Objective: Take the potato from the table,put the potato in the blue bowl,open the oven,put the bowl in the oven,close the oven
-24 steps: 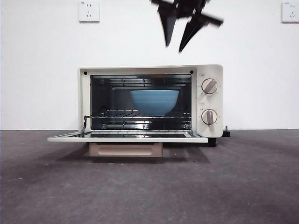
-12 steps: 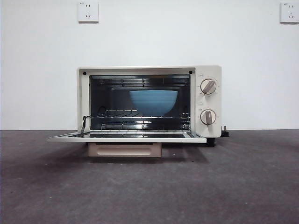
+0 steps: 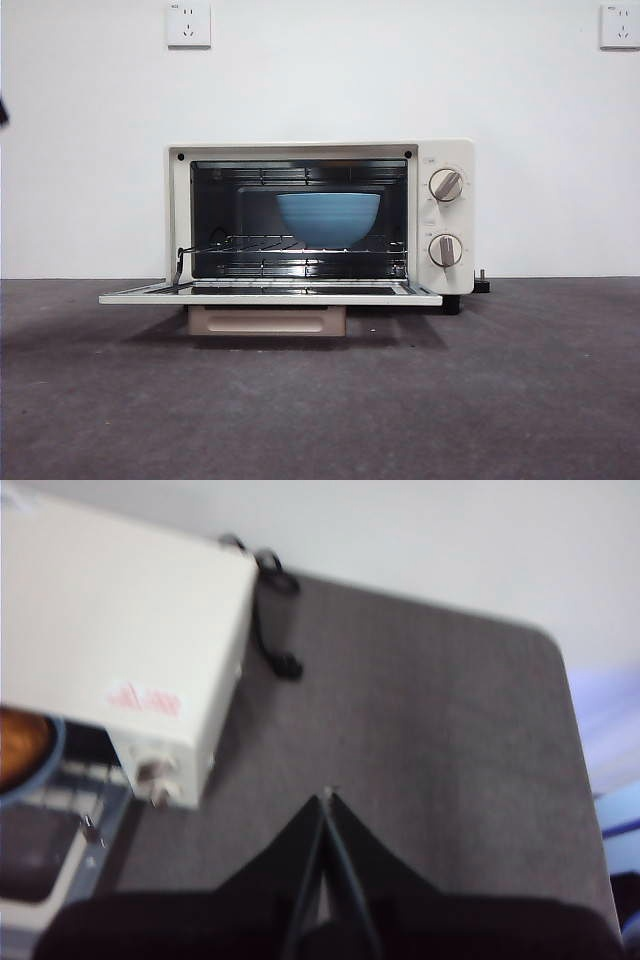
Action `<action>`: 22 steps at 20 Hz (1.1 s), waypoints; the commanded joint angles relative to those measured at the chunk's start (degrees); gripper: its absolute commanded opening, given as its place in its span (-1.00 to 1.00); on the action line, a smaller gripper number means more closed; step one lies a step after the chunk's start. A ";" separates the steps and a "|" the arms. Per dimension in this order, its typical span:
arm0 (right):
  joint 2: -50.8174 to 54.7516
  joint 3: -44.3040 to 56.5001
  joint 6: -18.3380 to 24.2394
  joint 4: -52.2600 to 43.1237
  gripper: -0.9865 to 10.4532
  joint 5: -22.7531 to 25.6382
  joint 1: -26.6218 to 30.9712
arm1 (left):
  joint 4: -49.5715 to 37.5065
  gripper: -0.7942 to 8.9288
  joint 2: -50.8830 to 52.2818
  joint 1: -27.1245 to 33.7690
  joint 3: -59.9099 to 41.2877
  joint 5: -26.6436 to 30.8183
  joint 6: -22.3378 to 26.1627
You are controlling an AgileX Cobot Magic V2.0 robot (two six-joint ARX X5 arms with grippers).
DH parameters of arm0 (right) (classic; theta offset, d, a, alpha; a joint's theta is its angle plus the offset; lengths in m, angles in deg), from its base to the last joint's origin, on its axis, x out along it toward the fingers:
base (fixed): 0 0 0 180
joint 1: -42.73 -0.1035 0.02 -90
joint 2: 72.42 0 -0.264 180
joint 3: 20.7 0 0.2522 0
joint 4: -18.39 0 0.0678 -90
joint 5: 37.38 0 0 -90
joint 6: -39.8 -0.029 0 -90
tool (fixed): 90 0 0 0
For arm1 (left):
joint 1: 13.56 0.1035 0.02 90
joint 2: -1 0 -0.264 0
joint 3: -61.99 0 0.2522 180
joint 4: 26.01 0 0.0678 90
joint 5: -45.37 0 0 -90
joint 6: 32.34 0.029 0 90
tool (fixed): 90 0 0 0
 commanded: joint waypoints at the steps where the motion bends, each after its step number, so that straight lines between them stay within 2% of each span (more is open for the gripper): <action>1: 6.10 8.26 2.84 -4.28 -0.85 -4.26 3.91 | -4.11 -0.85 -4.50 5.64 -3.58 -7.26 -0.44; 4: 16.79 21.62 4.39 -11.54 -0.85 -10.71 9.01 | -8.04 -0.85 -12.39 9.35 -3.96 -9.73 -3.45; 7: 26.25 34.75 5.51 -16.70 -0.85 -12.50 13.20 | -11.72 -0.85 -19.61 9.38 -3.93 -13.25 -5.55; 10: 36.02 48.65 5.86 -21.07 -0.85 -21.20 17.29 | -15.04 -0.85 -25.57 8.66 -3.93 -13.20 -8.13; 12: 41.75 56.06 4.26 -23.34 -0.85 -25.94 17.81 | -16.90 -0.85 -28.20 8.66 -3.93 -13.25 -9.94; 16: 49.37 64.92 -1.73 -23.91 -0.85 -26.97 17.81 | -19.12 -0.85 -30.93 7.32 -3.91 -13.03 -12.68; 19: 52.87 66.42 -5.01 -23.43 -0.85 -30.99 17.81 | -22.88 -0.85 -31.98 4.90 -3.91 -12.15 -16.52; 22: 54.58 66.36 -8.35 -23.71 -0.85 -35.50 17.79 | -25.99 -0.85 -32.72 2.64 -3.91 -8.87 -20.48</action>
